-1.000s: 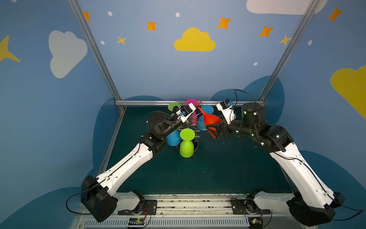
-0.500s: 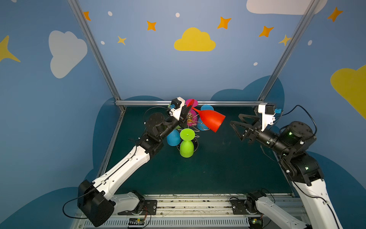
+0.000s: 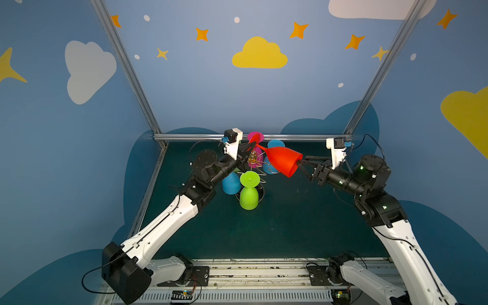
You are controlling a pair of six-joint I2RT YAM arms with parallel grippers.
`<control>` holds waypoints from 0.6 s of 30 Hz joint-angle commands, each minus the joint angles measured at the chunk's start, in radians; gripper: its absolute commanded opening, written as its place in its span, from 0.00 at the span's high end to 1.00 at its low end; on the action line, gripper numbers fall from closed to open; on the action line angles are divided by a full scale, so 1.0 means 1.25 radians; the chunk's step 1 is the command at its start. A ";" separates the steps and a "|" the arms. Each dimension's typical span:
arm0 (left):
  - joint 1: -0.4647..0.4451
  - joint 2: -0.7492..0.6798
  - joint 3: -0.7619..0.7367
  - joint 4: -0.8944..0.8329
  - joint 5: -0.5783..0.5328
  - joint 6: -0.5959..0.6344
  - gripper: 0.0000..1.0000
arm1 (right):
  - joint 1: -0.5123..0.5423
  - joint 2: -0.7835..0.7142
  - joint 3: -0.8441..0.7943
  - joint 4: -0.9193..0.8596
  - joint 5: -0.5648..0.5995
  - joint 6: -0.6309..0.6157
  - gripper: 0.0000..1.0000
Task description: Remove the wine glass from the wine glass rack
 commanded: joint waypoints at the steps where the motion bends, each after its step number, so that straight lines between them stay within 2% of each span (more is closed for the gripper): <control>1: 0.001 -0.008 -0.014 0.027 0.029 -0.023 0.97 | 0.024 0.020 0.003 0.061 0.005 0.017 0.36; 4: 0.001 -0.009 -0.018 0.035 0.037 -0.029 0.97 | 0.041 0.044 0.007 0.084 0.019 0.023 0.49; 12: 0.001 -0.014 -0.027 0.038 0.033 -0.028 0.94 | 0.065 0.078 0.028 0.108 0.022 0.035 0.98; 13: 0.001 -0.016 -0.028 0.038 0.032 -0.028 0.93 | 0.065 0.078 0.028 0.108 0.023 0.035 1.00; 16: 0.001 -0.019 -0.030 0.036 0.027 -0.026 0.82 | 0.065 0.075 0.033 0.103 0.035 0.036 1.00; 18: 0.003 -0.022 -0.033 0.031 0.016 -0.025 0.60 | 0.064 0.068 0.039 0.091 0.051 0.031 1.00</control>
